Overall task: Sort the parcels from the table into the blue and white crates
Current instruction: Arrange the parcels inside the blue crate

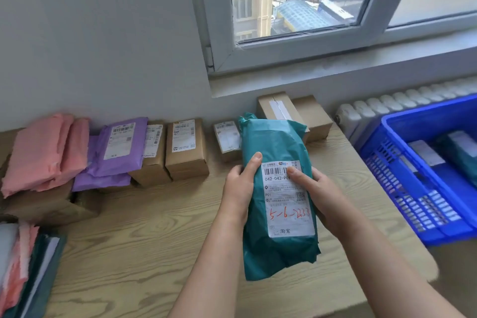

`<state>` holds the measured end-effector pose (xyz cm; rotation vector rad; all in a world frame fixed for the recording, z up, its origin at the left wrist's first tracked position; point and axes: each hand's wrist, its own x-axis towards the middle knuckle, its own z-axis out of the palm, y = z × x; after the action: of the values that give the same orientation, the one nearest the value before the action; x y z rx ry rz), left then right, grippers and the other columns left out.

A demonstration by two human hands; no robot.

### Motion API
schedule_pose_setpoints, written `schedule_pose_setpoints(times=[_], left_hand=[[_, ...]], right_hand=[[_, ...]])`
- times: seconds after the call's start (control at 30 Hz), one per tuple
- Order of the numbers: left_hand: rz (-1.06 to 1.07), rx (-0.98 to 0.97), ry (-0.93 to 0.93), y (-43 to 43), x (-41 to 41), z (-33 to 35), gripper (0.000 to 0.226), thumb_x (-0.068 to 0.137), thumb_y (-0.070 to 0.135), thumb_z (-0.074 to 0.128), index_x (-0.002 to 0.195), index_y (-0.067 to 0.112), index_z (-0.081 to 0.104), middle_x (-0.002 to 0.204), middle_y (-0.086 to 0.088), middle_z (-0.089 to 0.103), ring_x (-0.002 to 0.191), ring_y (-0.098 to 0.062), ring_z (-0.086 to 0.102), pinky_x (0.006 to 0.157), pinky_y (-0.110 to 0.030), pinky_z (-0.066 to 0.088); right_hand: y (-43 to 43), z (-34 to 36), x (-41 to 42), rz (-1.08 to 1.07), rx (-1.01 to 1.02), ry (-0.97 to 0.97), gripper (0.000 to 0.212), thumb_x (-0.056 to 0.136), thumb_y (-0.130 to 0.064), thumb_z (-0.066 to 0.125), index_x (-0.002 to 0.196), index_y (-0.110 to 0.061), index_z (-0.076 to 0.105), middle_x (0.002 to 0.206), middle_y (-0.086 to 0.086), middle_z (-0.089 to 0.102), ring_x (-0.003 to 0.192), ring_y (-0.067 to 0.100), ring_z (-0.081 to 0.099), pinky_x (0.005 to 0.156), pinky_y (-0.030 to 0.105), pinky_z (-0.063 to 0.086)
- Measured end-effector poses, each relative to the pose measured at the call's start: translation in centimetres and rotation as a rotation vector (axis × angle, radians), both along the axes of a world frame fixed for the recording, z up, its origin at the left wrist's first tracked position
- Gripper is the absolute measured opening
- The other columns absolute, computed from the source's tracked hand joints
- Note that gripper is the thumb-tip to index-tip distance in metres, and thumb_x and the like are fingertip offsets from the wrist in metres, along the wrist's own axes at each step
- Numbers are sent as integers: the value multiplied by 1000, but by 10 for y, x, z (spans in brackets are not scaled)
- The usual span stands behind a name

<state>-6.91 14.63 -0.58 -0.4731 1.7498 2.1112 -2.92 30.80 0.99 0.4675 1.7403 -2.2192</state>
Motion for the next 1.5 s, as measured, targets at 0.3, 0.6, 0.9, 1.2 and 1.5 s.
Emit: schedule_pose_setpoints(times=[0.3,0.6,0.9,1.2,1.5], left_hand=[[-292,-132,-9,111,16,-15,59,76,67,69,104,14,68,98,0,77,94,-18,73,94,-44,56],[-389,-145,28,285,49,-12,52,80,60,69,104,14,70,98,0,77,92,-16,73,92,-41,57],[-480,-162,-42,471,112,-20,71,62,73,70,100,13,72,93,-1,78,90,-21,74,91,-47,57],[-597,-246,-77,595,102,-32,60,76,76,60,96,21,73,95,6,76,95,-14,71,95,-40,55],[-532,-273,-155,701,24,-61,45,90,59,59,77,17,68,86,1,72,83,-17,68,78,-32,54]], right_hand=[[94,-12,56,-281,5,-49,37,92,-35,66,125,-18,61,111,5,75,101,25,72,92,47,56],[248,-18,114,-445,-35,-19,46,86,-35,70,125,-11,63,115,11,73,106,31,70,99,51,52],[427,-16,186,-530,-30,-78,30,93,-22,65,118,-6,65,108,13,75,100,31,72,91,46,56],[557,-28,174,-582,-13,-114,29,92,-25,68,117,-9,68,106,12,75,98,33,73,93,52,55],[661,-49,91,-556,6,-179,28,94,-23,66,117,-6,67,104,13,76,96,30,73,80,41,60]])
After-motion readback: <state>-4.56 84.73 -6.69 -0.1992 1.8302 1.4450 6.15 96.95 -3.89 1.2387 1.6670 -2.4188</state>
